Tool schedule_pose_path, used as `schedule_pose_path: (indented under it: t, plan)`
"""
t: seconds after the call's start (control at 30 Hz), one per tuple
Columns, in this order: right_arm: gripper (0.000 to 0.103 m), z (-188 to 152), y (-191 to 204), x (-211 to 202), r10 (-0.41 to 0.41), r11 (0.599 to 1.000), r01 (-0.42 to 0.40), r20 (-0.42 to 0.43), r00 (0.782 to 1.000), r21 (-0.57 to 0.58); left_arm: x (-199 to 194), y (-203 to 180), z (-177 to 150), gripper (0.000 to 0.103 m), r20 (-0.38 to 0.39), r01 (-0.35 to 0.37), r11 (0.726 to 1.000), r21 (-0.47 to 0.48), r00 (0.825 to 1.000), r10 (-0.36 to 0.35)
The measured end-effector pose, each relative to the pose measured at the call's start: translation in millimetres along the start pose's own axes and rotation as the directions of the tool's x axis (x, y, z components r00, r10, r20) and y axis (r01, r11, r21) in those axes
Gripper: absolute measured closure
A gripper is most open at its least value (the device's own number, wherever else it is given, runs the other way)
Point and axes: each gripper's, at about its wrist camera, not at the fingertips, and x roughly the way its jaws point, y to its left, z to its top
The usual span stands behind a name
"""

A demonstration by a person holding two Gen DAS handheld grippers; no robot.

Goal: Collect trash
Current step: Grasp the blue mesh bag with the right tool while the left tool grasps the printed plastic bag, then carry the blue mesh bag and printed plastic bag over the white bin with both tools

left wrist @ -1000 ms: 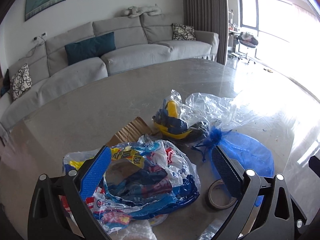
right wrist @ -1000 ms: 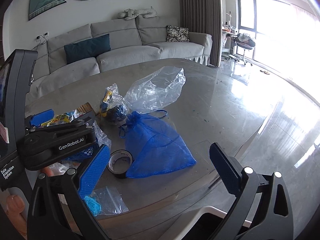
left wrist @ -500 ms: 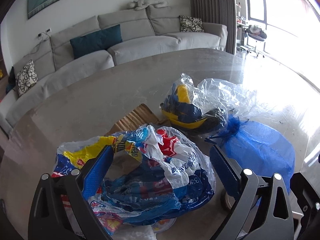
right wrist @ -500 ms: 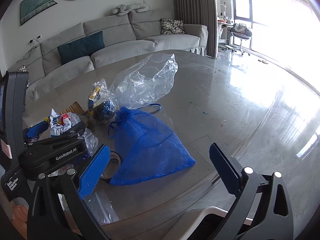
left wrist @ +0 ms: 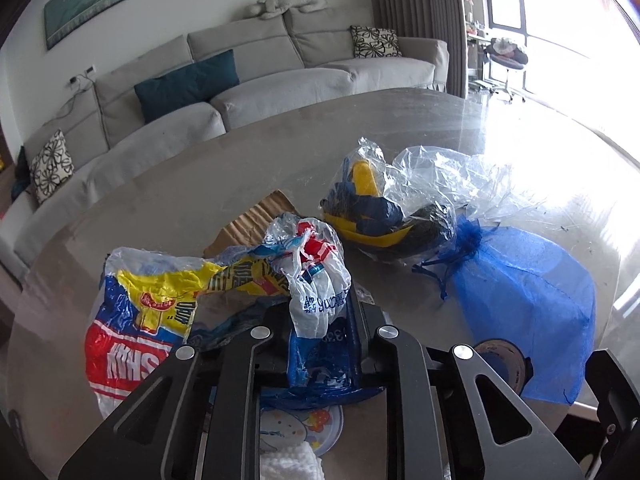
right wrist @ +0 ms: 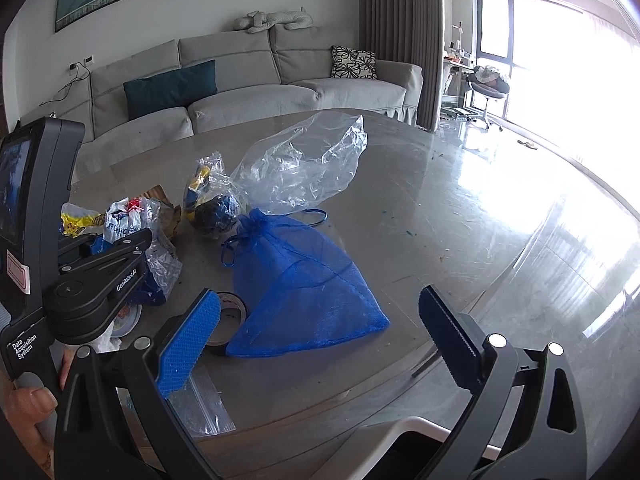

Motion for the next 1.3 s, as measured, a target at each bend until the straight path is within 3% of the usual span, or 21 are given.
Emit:
schedule_pose_path:
  t: [0.13, 0.33, 0.67, 0.77, 0.87, 0.93, 1.0, 1.13, 1.3]
  plan:
    - [0.004, -1.0, -3.9, 5.4, 0.003, 1.000, -0.003, -0.001, 1.000, 0.017, -15.0, 2.6, 4.3, 0.086, 0.040, -0.006, 1.000, -0.004, 0.999, 0.006]
    - [0.004, -2.8, -8.9, 23.0, -0.036, 0.999, 0.036, -0.016, 0.999, 0.023, -67.1, 2.1, 14.6, 0.086, 0.171, -0.005, 1.000, 0.012, 0.985, 0.003]
    - [0.004, -2.9, -10.1, 64.3, -0.034, 0.997, 0.038, -0.052, 0.998, 0.067, -55.5, 3.0, 12.5, 0.085, 0.163, -0.016, 0.999, 0.035, 0.987, 0.010]
    - [0.026, -8.9, -14.8, 78.0, 0.016, 0.995, -0.007, -0.094, 0.995, 0.102, -53.0, 6.4, 14.6, 0.085, 0.163, -0.024, 0.999, 0.024, 0.986, 0.019]
    - [0.034, -9.9, -10.2, 80.9, -0.023, 0.997, 0.030, -0.098, 0.995, 0.068, -51.9, 8.6, 16.1, 0.085, 0.158, -0.018, 1.000, 0.012, 0.987, 0.016]
    - [0.050, -12.1, -5.9, 81.0, -0.053, 0.998, 0.056, -0.096, 0.994, 0.037, -50.5, 11.2, 16.3, 0.085, 0.155, -0.015, 1.000, 0.013, 0.988, 0.013]
    - [0.100, -12.7, -4.5, 78.5, -0.048, 0.998, 0.051, -0.094, 0.994, 0.032, -49.5, 10.7, 16.3, 0.085, 0.154, -0.020, 1.000, 0.015, 0.988, 0.017]
    - [0.101, -17.7, -2.5, 73.0, -0.079, 0.997, 0.078, -0.097, 0.992, -0.021, -54.1, 10.0, 16.6, 0.085, 0.162, -0.010, 1.000, 0.016, 0.987, 0.008]
    - [0.101, -15.9, 4.1, 35.7, -0.103, 0.991, 0.102, -0.005, 0.995, -0.081, -67.0, 12.9, 16.3, 0.085, 0.192, 0.001, 1.000, 0.017, 0.981, -0.004]
